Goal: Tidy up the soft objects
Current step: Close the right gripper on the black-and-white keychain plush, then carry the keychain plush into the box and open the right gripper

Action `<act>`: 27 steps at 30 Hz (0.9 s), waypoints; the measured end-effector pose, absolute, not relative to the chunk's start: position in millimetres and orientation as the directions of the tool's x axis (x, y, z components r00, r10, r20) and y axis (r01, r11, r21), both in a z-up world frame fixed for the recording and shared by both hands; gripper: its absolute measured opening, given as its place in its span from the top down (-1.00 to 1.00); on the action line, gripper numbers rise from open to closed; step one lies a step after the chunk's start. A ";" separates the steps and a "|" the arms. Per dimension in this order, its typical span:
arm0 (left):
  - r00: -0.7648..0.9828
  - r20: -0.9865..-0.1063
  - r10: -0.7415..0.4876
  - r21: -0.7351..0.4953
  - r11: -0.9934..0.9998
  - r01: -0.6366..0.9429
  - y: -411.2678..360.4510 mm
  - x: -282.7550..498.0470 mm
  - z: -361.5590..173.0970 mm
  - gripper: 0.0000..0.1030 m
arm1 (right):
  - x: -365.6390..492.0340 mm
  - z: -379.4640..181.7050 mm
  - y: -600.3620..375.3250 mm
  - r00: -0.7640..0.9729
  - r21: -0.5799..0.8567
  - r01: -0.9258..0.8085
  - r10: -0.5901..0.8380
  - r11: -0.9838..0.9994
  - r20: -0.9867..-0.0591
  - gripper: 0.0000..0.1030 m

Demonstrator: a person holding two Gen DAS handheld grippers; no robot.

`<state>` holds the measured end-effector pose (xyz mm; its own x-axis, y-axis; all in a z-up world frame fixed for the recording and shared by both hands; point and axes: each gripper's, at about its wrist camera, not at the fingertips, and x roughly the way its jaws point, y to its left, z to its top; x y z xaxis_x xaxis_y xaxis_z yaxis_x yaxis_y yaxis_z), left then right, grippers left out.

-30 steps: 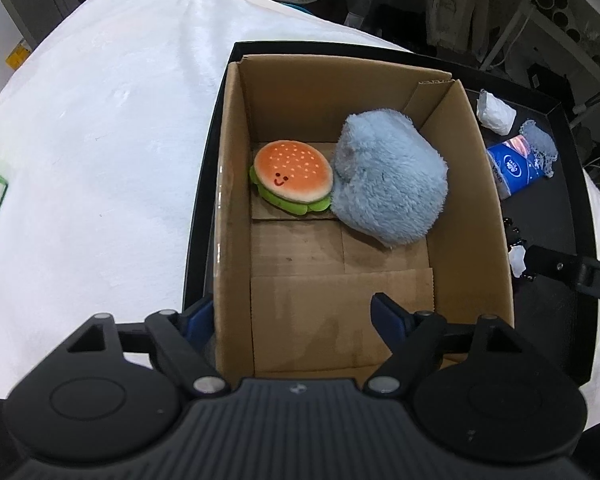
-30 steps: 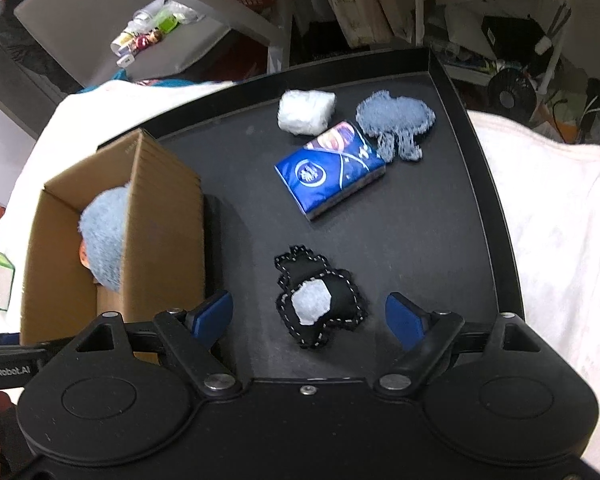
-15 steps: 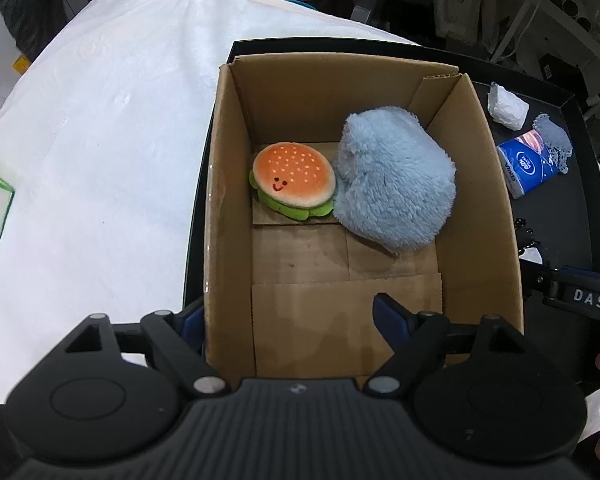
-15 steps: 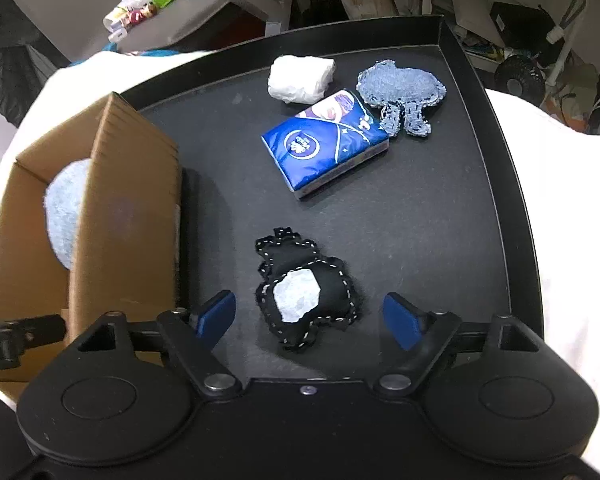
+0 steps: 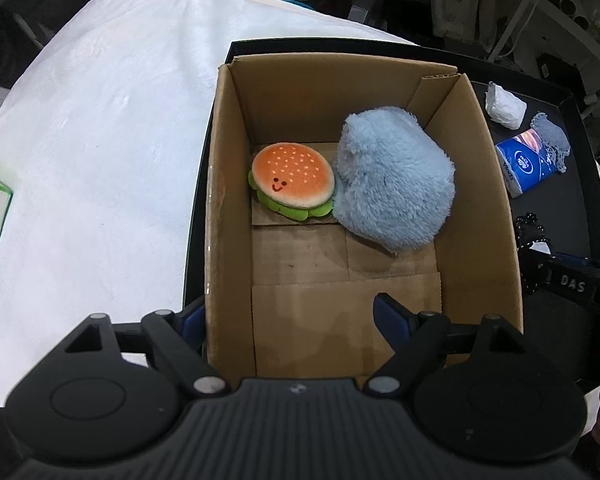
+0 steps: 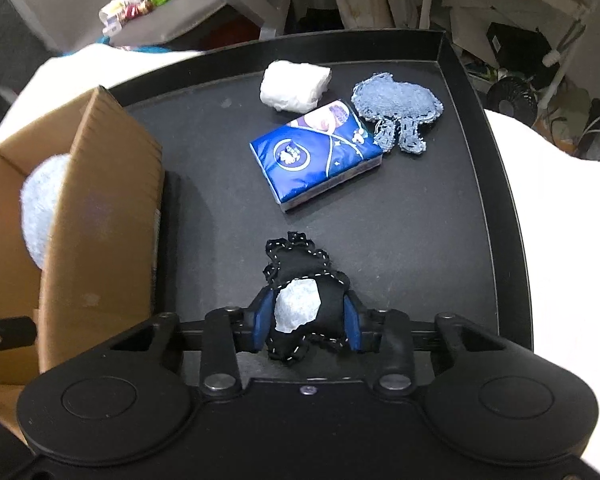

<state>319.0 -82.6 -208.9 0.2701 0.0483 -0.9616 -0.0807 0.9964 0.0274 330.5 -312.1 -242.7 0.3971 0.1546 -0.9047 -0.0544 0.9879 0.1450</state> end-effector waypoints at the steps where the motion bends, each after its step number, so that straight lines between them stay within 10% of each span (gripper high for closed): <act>1: 0.270 -0.962 0.046 0.025 0.997 -0.079 -82.4 318.7 -208.7 -0.62 | 329.3 -240.2 -313.6 0.402 0.149 -0.052 0.157 0.987 -0.902 0.30; 27: 0.326 -0.944 -0.052 -0.089 0.991 -0.102 -52.3 306.3 -201.3 -0.59 | 310.4 -176.5 -288.1 0.449 0.146 -0.069 0.162 0.987 -0.879 0.29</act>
